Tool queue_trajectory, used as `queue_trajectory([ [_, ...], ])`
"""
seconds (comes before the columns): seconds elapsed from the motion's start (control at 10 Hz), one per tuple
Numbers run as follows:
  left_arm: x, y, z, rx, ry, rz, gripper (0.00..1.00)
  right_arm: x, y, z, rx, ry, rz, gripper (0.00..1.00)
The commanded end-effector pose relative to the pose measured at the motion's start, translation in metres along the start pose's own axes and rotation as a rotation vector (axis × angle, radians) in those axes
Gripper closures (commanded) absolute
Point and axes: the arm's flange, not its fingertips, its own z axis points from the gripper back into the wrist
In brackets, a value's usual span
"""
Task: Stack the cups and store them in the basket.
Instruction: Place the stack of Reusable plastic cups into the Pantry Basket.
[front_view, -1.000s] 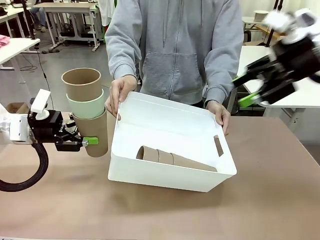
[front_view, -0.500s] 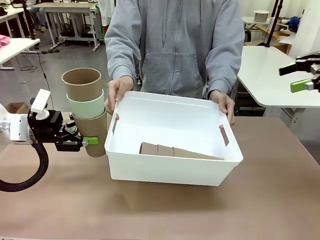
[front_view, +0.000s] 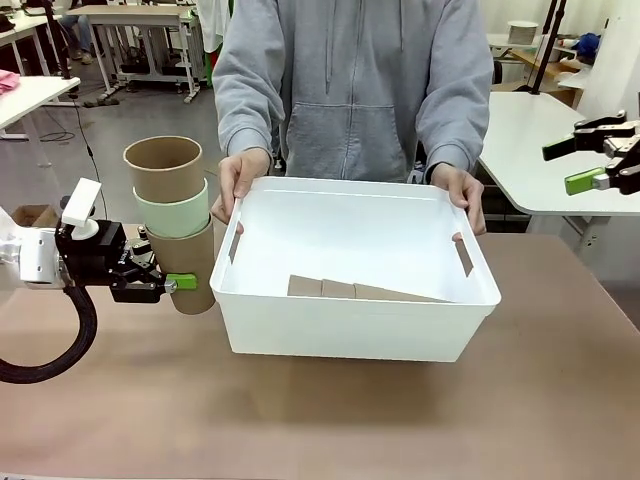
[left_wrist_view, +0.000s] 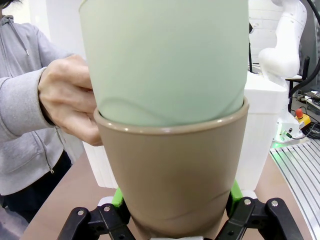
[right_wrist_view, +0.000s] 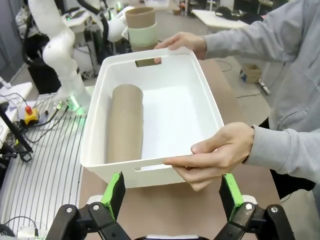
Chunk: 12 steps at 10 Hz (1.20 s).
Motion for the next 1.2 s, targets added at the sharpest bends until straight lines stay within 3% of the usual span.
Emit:
queue_trajectory([
  [0.0, 0.0048, -0.0001, 0.0000, -0.002, -0.007, -0.015, 0.15, 0.0028, 0.0020, 0.0023, -0.002, -0.020, -0.006, 0.00],
  [1.1, 0.0048, -0.0001, 0.0000, -0.002, -0.007, -0.015, 0.15, 0.0028, 0.0020, 0.0023, -0.002, -0.020, -0.006, 0.00],
])
